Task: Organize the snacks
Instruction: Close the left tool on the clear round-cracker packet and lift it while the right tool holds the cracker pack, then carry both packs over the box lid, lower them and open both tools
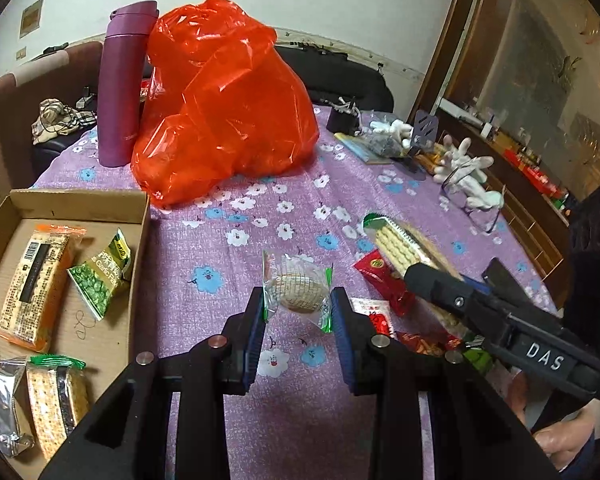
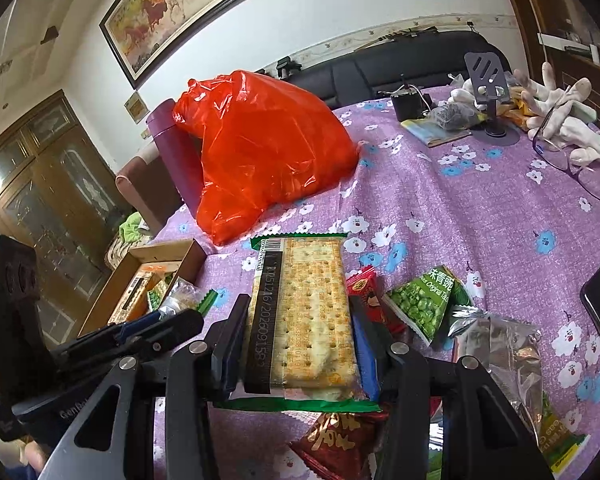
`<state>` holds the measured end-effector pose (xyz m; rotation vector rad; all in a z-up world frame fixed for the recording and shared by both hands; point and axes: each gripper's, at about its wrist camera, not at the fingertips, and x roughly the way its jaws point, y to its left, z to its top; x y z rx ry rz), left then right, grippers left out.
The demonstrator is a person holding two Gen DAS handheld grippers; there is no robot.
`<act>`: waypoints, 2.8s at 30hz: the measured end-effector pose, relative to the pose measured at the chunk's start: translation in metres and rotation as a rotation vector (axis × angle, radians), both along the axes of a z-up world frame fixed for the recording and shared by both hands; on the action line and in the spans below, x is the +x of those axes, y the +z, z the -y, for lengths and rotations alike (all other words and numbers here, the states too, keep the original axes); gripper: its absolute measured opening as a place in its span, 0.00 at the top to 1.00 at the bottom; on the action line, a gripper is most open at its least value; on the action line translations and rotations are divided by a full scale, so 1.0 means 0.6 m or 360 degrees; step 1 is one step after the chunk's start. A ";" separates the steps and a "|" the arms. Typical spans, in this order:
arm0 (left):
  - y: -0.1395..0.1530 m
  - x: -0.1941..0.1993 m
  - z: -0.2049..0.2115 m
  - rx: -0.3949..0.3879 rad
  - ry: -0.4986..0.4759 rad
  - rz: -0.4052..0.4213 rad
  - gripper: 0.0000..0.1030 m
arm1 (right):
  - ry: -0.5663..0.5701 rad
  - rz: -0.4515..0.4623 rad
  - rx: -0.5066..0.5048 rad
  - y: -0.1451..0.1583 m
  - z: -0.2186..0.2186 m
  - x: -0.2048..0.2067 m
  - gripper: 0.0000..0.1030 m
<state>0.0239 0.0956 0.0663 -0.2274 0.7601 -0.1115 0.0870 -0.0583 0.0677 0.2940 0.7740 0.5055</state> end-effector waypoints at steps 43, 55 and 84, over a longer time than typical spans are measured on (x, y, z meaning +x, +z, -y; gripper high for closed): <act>0.027 -0.174 -0.301 -0.0173 0.0552 0.0009 0.69 | 0.0386 -0.0093 0.0174 0.035 -0.231 -0.044 0.50; -0.002 -0.194 -0.312 -0.0108 0.0531 -0.0045 0.69 | 0.0438 -0.0181 0.0024 -0.005 -0.360 -0.047 0.50; -0.032 -0.165 -0.345 -0.0057 0.0628 -0.0107 0.69 | 0.0454 -0.0122 -0.0152 -0.036 -0.409 -0.042 0.50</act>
